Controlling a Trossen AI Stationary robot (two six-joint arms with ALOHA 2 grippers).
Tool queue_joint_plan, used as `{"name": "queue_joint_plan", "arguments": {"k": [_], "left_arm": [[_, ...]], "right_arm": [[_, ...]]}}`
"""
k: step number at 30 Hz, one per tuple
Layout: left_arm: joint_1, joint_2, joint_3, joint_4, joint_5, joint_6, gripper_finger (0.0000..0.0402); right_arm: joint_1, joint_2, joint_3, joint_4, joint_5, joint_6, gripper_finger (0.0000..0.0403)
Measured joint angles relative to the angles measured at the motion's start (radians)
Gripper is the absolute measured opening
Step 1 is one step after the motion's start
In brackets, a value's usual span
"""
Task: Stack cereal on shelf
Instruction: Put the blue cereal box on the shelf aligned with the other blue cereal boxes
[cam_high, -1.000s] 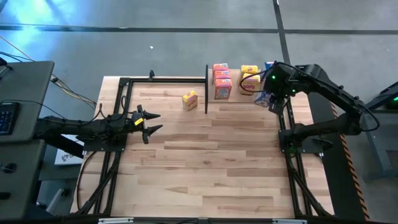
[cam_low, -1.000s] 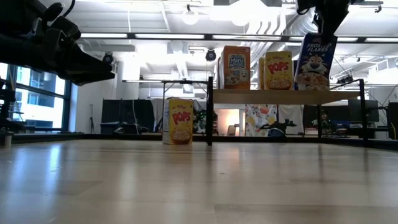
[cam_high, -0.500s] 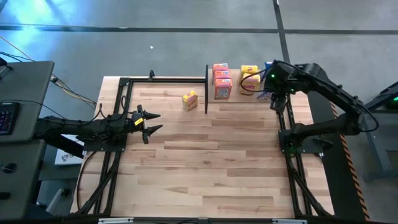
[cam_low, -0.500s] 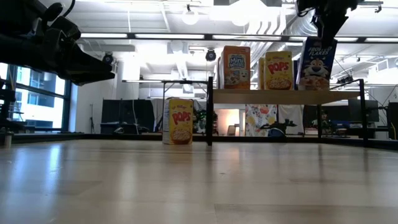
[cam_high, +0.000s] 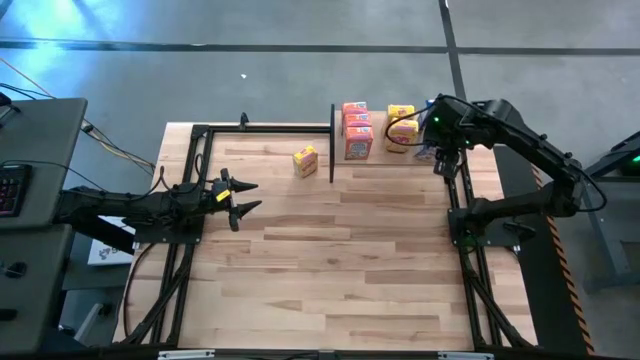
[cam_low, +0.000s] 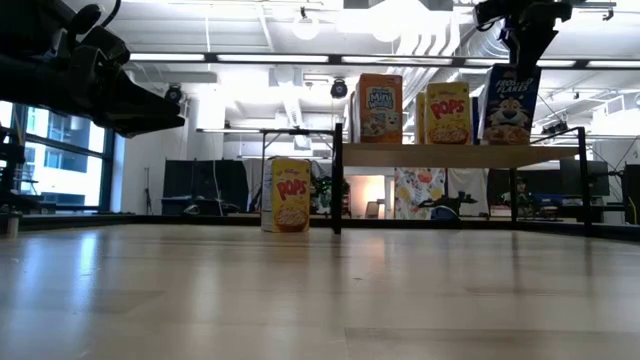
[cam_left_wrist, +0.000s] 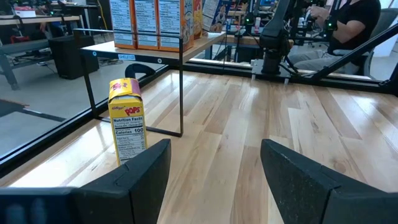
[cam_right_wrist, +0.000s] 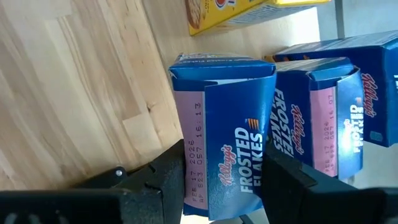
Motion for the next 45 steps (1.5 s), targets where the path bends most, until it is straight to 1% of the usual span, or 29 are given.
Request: {"name": "queue_joint_plan", "arguments": {"k": [7, 10, 14, 20, 30, 35, 45], "left_arm": [[0.000, 0.000, 0.000, 0.000, 0.000, 0.000, 0.0239], [0.000, 0.000, 0.000, 0.000, 0.000, 0.000, 0.0239], [0.000, 0.000, 0.000, 0.000, 0.000, 0.000, 0.0239], [0.000, 0.000, 0.000, 0.000, 0.000, 0.000, 0.0239], [0.000, 0.000, 0.000, 0.000, 0.000, 0.000, 0.0239], [0.000, 0.000, 0.000, 0.000, 0.000, 0.000, 0.0239], [0.000, 0.000, 0.000, 0.000, 0.000, 0.000, 0.0239]], "right_arm": [[0.000, 0.000, 0.000, 0.000, 0.043, 0.001, 0.0201], [0.000, 0.004, 0.000, 0.000, 0.044, 0.003, 0.0211], [0.000, 0.020, 0.000, 0.000, 0.045, 0.002, 0.0213], [0.000, 0.043, 0.000, 0.000, 0.083, 0.003, 0.0213], [0.000, 0.022, 0.000, 0.000, 0.125, 0.001, 0.0213], [-0.007, 0.018, 0.000, 0.000, 0.127, -0.032, 0.0213], [-0.016, 0.018, 0.000, 0.000, 0.106, -0.020, 0.0213]]}}
